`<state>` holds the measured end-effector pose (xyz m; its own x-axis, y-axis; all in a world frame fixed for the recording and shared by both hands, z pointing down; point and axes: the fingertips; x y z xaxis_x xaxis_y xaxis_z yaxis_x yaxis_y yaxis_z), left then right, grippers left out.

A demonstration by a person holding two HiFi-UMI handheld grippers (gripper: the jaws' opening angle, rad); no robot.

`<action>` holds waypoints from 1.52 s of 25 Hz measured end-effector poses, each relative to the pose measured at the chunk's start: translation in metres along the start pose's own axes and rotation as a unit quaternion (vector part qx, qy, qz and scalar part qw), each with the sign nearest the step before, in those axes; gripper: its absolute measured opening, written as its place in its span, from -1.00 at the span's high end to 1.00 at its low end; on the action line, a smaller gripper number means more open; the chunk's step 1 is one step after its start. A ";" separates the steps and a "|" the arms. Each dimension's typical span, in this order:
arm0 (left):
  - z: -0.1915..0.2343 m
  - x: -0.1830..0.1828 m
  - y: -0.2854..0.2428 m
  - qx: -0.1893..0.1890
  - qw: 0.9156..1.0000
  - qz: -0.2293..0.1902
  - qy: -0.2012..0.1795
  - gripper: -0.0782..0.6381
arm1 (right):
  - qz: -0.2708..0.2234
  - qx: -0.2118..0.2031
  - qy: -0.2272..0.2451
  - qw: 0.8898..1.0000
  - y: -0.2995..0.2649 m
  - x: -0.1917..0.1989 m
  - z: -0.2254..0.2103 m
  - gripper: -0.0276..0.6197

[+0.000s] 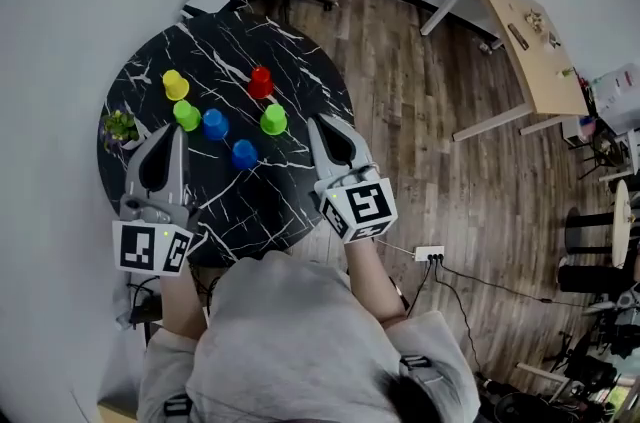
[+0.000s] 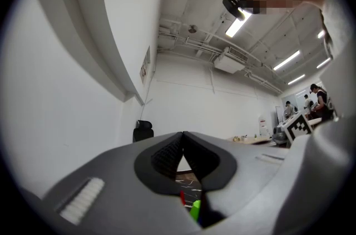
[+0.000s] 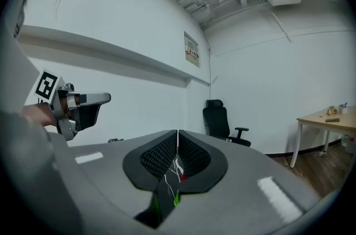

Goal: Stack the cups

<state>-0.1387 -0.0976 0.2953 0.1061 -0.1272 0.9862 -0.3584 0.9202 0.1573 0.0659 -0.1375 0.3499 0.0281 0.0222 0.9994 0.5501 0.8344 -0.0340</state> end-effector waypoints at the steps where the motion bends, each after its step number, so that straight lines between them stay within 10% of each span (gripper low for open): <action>1: 0.005 0.005 -0.003 0.004 1.000 0.005 0.003 0.62 | 0.014 0.000 -0.005 1.000 -0.006 0.011 0.002 0.90; 8: 0.032 0.045 -0.026 0.029 0.998 0.042 0.027 0.62 | 0.112 0.014 -0.047 0.992 -0.034 0.095 0.006 0.87; 22: 0.054 0.101 -0.040 0.058 0.992 0.104 0.048 0.62 | 0.269 0.024 -0.092 0.958 -0.095 0.237 0.001 0.13; 38: 0.064 0.129 -0.036 0.062 0.987 0.136 0.056 0.62 | 0.271 0.037 -0.053 0.960 -0.091 0.235 0.002 0.29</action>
<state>-0.1712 -0.1704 0.4201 0.0900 0.1673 0.9818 -0.4979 0.8613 -0.1011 0.0205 -0.2068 0.5875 0.2060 0.5166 0.8311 0.4180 0.7214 -0.5521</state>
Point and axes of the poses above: the fingertips, and each gripper's own axes: y backward along the fingers, z to its left, x out of its underside, and after that the axes turned 2 degrees about y, right-handed
